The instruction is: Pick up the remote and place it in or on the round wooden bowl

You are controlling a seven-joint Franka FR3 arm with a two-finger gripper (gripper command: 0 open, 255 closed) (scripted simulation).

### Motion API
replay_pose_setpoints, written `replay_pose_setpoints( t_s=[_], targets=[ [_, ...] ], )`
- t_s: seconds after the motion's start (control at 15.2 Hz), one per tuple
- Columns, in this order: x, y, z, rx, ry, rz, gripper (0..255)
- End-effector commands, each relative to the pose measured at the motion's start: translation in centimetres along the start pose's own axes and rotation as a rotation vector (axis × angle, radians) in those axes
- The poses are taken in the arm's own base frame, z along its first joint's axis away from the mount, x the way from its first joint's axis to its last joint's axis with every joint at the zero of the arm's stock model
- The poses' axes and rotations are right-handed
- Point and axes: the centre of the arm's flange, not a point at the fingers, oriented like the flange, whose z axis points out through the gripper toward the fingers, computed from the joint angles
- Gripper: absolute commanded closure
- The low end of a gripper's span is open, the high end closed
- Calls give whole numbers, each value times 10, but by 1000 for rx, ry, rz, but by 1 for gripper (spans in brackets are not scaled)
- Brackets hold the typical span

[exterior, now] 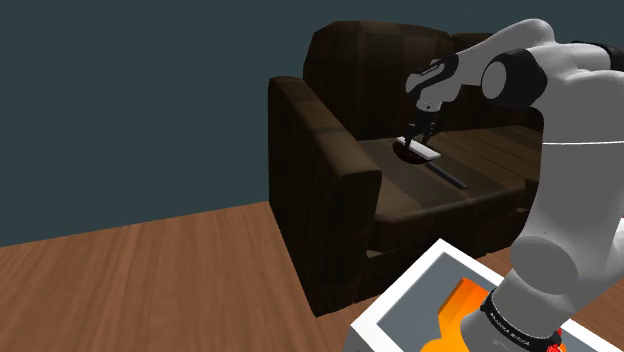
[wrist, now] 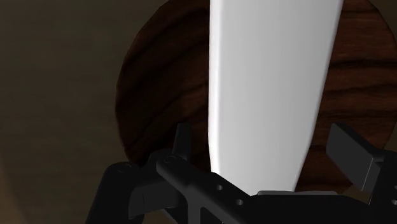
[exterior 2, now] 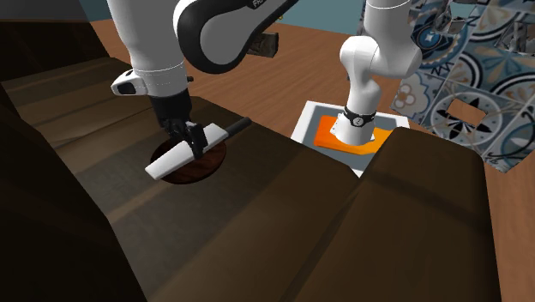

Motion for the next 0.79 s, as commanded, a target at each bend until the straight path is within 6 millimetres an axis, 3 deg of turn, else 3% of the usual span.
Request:
replay_pose_setpoints(
  t_s=[0.0,0.2,0.73],
  targets=[
    [0,0,-13,0,0,0,0],
    [0,0,-50,0,0,0,0],
    [0,0,-50,0,0,0,0]
  ],
)
